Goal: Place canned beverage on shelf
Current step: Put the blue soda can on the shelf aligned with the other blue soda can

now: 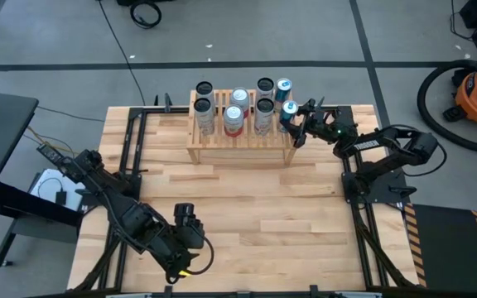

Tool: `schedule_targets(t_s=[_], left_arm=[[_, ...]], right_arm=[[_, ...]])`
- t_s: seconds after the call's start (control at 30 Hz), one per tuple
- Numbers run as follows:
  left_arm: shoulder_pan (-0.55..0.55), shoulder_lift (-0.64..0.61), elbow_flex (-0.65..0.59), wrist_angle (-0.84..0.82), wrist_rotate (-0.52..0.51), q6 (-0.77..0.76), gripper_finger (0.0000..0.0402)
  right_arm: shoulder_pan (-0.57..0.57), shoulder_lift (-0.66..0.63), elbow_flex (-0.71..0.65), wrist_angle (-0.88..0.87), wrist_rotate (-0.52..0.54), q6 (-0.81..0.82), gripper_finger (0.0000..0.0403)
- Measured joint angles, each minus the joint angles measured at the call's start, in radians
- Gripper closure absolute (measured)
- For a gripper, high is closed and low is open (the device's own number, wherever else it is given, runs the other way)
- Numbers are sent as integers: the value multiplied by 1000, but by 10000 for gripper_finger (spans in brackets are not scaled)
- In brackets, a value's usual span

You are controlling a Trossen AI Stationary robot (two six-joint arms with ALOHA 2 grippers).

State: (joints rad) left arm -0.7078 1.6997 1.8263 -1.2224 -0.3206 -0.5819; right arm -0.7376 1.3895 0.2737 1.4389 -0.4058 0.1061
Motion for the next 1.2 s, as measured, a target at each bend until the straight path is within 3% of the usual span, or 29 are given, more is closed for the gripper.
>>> schedule_targets(t_s=[0.33,0.57,1.2], left_arm=[[0,0,0,0,0,2,88],[0,0,0,-1,0,5,88],[0,0,0,-1,0,18,88]], right_arm=[[0,0,0,2,0,8,53],[6,-1,0,10,-68,31,20],[2,-4,0,90,-59,79,13]])
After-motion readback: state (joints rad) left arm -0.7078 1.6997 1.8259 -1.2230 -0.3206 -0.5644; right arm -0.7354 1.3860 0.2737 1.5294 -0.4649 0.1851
